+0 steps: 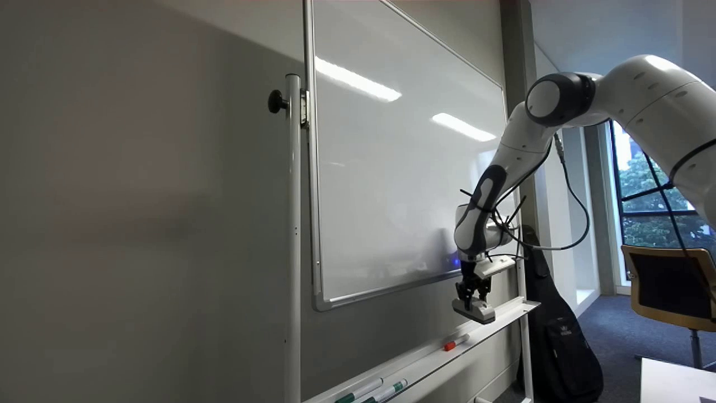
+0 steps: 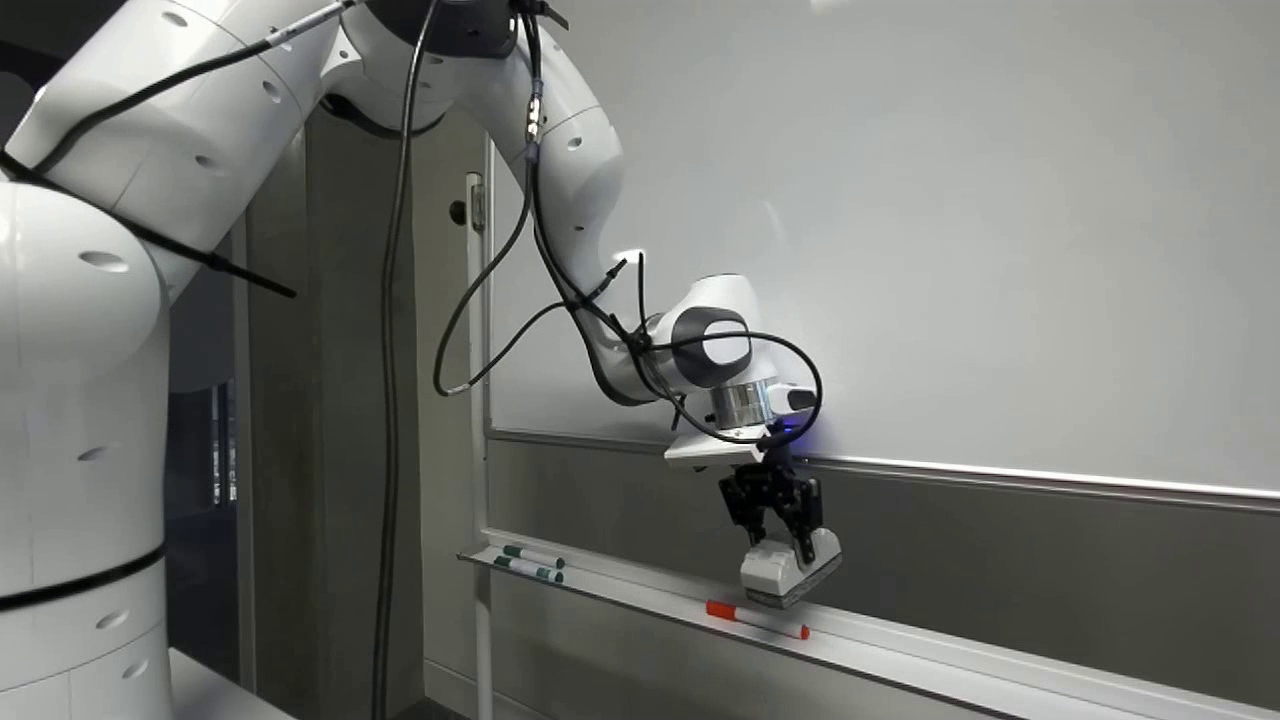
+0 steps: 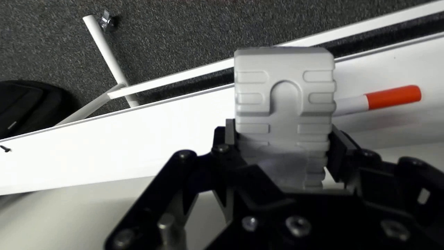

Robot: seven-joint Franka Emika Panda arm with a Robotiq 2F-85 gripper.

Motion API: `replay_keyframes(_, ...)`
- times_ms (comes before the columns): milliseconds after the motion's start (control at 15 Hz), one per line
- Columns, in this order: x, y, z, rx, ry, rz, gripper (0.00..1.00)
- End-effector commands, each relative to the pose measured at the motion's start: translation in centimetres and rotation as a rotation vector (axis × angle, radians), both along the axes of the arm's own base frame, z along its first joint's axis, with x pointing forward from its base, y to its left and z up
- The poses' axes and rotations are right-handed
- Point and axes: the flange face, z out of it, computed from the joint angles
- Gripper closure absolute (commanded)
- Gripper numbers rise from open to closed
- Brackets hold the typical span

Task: Move the eraser to the right

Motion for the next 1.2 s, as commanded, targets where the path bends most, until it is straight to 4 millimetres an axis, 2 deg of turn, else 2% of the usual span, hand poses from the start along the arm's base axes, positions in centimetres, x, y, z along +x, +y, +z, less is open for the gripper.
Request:
replay_keyframes(0, 0.2, -1.7, -0.7, -0.040, -0.066, -0.028, 0.63)
replay_keyframes(333, -0.2, -3.1, -2.8, -0.113, -0.106, 0.027, 0.63)
replay_keyframes(667, -0.3, -2.9, -4.5, -0.118, -0.127, 0.045, 0.63)
replay_keyframes(1133, -0.1, -2.4, -4.9, -0.115, -0.131, 0.058, 0.63)
